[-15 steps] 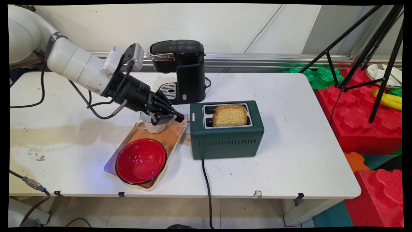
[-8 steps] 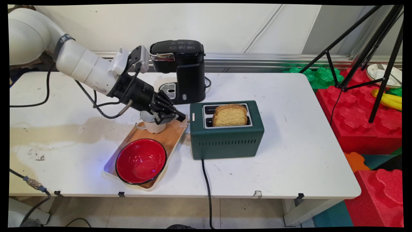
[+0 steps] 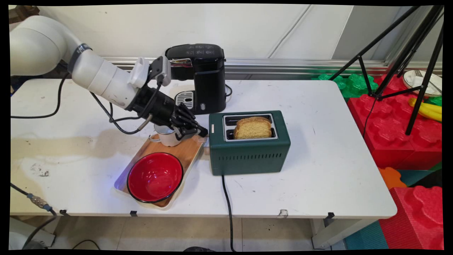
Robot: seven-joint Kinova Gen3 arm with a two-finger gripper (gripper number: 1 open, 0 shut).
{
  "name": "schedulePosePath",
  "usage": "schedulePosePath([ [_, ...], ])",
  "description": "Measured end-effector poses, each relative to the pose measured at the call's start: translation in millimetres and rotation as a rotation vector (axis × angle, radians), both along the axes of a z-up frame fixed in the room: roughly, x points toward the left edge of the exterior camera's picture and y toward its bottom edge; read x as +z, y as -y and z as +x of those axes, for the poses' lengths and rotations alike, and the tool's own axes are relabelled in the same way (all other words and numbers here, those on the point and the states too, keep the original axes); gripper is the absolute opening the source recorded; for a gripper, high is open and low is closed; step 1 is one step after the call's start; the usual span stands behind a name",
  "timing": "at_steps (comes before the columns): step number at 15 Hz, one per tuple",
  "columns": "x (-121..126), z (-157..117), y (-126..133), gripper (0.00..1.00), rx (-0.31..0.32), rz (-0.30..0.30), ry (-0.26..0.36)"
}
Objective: Press the toaster switch
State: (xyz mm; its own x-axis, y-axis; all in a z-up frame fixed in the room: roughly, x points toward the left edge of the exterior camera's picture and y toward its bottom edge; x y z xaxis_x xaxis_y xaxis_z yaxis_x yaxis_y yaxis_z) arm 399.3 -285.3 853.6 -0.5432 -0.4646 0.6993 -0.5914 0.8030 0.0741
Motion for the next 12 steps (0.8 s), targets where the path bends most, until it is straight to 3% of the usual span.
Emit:
schedulePosePath([
  [12,-26,-9,-3,0.0,-0.022,0.016,0.045],
])
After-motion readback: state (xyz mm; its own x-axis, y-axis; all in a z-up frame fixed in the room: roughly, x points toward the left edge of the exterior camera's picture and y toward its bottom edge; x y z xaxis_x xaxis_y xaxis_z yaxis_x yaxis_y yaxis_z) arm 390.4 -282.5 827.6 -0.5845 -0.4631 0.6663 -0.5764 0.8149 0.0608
